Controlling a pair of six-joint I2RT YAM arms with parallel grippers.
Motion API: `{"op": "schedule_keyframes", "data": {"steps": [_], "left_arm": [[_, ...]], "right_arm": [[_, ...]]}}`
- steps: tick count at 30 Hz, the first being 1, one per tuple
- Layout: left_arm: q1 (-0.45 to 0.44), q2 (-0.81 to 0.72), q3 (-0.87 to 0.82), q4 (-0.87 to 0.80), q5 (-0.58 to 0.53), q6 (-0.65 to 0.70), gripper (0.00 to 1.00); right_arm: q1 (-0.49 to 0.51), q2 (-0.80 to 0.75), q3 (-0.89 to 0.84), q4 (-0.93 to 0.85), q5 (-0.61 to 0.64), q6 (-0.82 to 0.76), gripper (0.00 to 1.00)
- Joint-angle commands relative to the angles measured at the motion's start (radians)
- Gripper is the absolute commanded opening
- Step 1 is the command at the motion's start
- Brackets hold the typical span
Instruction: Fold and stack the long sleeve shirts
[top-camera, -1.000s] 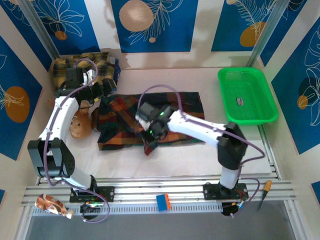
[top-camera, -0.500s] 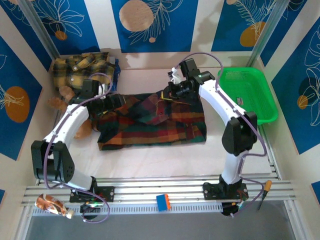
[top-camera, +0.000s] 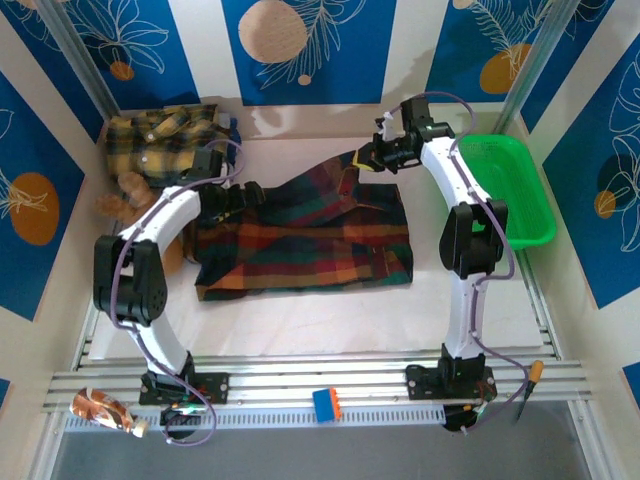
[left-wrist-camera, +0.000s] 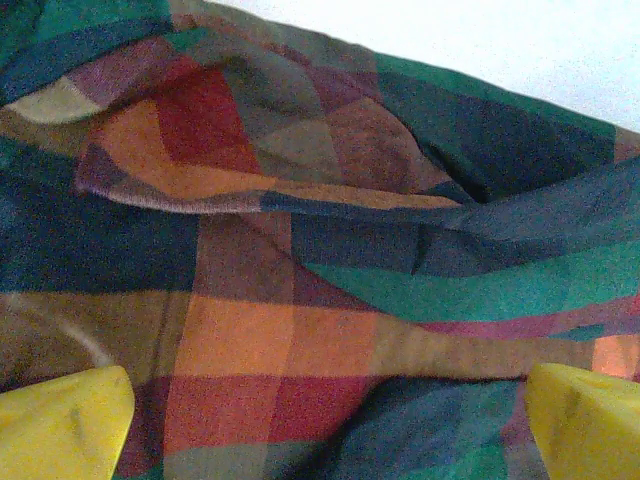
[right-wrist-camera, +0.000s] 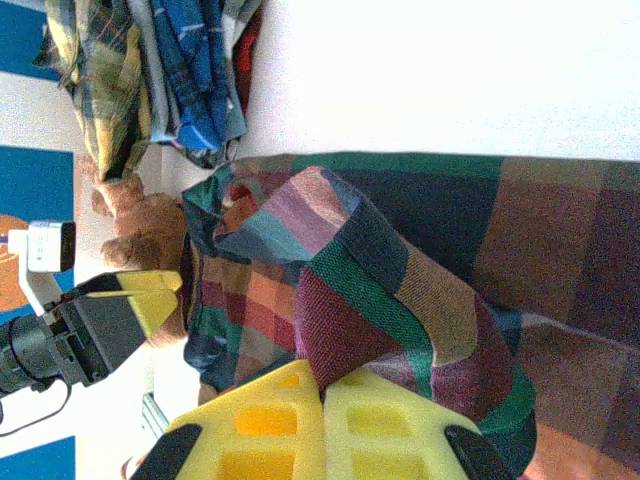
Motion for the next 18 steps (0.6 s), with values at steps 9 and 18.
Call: {"op": "schedule_keyframes", "data": {"steps": [9, 18], "left_arm": [[-0.05, 0.211, 0.269, -0.021, 0.02, -0.025, 1.0], [-0.066, 0.377, 0.415, -0.045, 0.025, -0.032, 1.0]], "right_arm": [[-0.051, 0.176, 0.11, -0.074, -0.055, 0.005, 0.0], [-0.085, 0.248, 0.156, -0.126, -0.053, -0.023, 0.0]]}}
